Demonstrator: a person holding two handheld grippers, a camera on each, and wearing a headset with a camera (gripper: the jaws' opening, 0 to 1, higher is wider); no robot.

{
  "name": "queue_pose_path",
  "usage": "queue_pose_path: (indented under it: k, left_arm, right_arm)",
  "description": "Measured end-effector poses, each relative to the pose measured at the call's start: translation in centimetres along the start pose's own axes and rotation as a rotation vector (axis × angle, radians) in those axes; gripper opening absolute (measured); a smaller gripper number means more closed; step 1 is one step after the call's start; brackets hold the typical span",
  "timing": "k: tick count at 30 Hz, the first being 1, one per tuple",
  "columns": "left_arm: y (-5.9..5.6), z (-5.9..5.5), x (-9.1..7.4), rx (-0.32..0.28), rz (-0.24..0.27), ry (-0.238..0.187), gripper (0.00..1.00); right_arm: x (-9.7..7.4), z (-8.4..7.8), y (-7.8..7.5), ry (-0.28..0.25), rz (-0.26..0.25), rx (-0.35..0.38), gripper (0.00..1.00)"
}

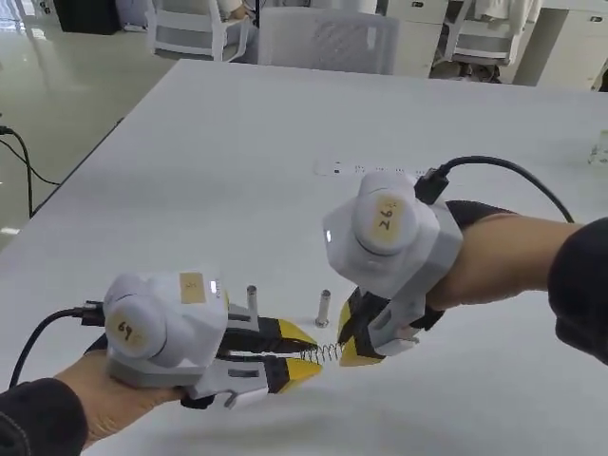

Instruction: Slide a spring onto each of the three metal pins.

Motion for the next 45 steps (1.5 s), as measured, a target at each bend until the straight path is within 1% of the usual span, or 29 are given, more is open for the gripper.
queue_pose_path:
  k: [3, 8, 13, 15, 18, 22, 27, 36, 40, 45]
  left_arm:
    - [0.0, 0.0, 0.0, -0.003, -0.007, -0.001, 0.08]
    - [-0.1, 0.0, 0.0, 0.01, -0.011, 0.0, 0.07]
    - [0.0, 0.2, -0.3, 0.003, -0.009, -0.018, 0.07]
    - [0.0, 0.3, -0.4, 0.005, -0.009, -0.02, 0.07]
    - [0.0, 0.5, -0.5, -0.001, -0.01, -0.037, 0.07]
    - [0.0, 0.5, -0.4, 0.002, -0.009, -0.035, 0.07]
    - [0.0, 0.3, -0.3, 0.002, -0.003, -0.03, 0.08]
    - [0.1, 0.2, -0.2, -0.001, -0.001, -0.021, 0.08]
    - [0.0, 0.2, -0.1, -0.003, -0.007, -0.017, 0.08]
    - [0.0, 0.2, 0.0, -0.003, -0.011, -0.014, 0.08]
  right_arm:
    - [0.0, 0.0, 0.1, -0.003, 0.005, 0.004, 0.13]
    - [0.3, -0.2, 0.0, -0.01, 0.011, 0.008, 0.14]
    - [1.0, -0.6, 0.1, -0.004, 0.015, 0.013, 0.14]
    - [1.1, -0.6, 0.0, -0.011, 0.018, 0.02, 0.14]
    - [1.2, -0.8, 0.1, -0.014, 0.022, 0.025, 0.14]
    - [1.2, -0.8, 0.1, -0.016, 0.017, 0.022, 0.13]
    - [0.6, -0.6, 0.1, -0.027, 0.011, 0.028, 0.13]
    - [-1.1, 0.5, 0.1, -0.082, 0.008, 0.035, 0.13]
    - [-1.5, 1.1, 0.3, -0.101, 0.012, 0.034, 0.13]
    - [-1.6, 1.7, 0.4, -0.11, 0.016, 0.026, 0.13]
Point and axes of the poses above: the centre of the closed fingertips' face, and the gripper's own axes: x roughly forward along the fingers, y roughly to its left, z roughly out of its top, the point moved 9 cm from there along -x, roughly backward along the fingers, and after that the axes turned 13 degrees about y, right-handed, at the moved point
